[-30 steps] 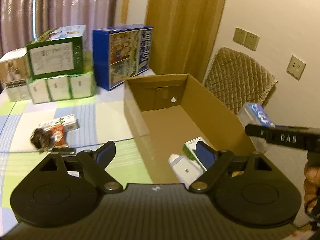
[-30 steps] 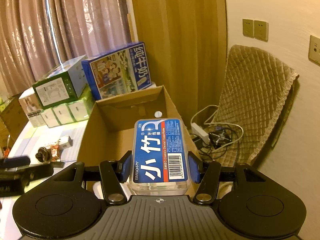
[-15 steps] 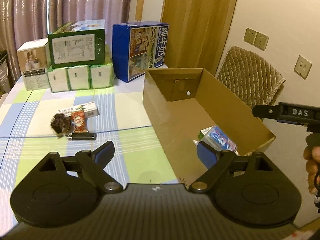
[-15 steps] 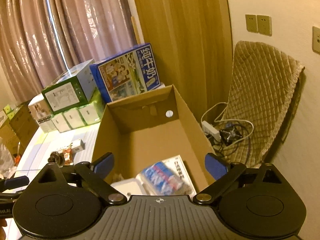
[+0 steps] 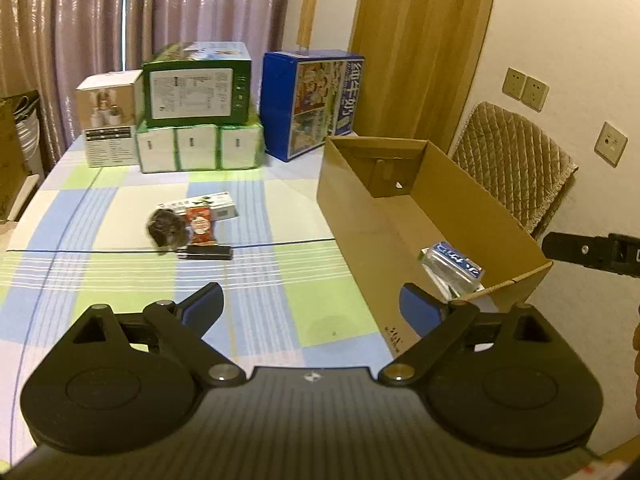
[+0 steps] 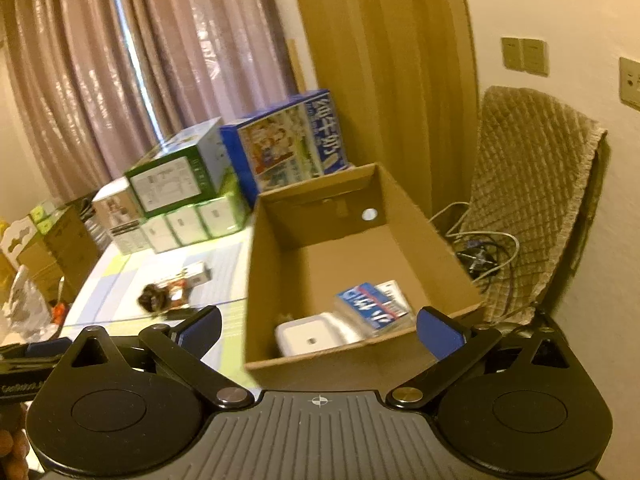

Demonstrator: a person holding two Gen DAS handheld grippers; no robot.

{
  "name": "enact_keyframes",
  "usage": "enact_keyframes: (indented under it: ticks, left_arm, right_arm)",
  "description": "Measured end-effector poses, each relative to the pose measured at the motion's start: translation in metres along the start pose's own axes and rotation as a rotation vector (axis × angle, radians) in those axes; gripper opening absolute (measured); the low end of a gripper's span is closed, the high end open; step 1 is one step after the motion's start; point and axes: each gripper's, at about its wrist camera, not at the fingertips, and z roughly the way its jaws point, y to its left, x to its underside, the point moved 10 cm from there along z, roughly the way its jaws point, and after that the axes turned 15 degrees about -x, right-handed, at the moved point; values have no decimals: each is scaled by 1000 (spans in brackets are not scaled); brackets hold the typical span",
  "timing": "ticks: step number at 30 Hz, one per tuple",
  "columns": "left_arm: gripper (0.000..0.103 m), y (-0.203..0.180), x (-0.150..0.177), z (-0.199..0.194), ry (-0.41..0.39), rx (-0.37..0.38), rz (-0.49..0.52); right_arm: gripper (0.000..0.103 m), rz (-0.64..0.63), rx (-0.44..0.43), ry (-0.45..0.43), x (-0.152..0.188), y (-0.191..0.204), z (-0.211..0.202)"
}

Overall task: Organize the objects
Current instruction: 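Return both tools to the remaining table items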

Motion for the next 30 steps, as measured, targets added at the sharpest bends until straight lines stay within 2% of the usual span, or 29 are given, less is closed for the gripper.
enact_keyframes:
  ticks: [6, 12, 19, 30]
  left_arm:
    - [96, 28, -1, -15, -22, -38, -9]
    - [102, 65, 1, -26, -44, -109, -6]
    - [102, 109, 12, -25, -26, -180, -39]
    - [102, 149, 24, -11, 6, -230, -90]
  right_arm:
    - [101, -35, -49, 17, 6, 36, 8]
    - [101, -65, -94, 43, 15, 68, 23]
    - [101, -102, -136, 71, 25, 98, 41]
    - [101, -182, -174, 118, 40, 135, 73]
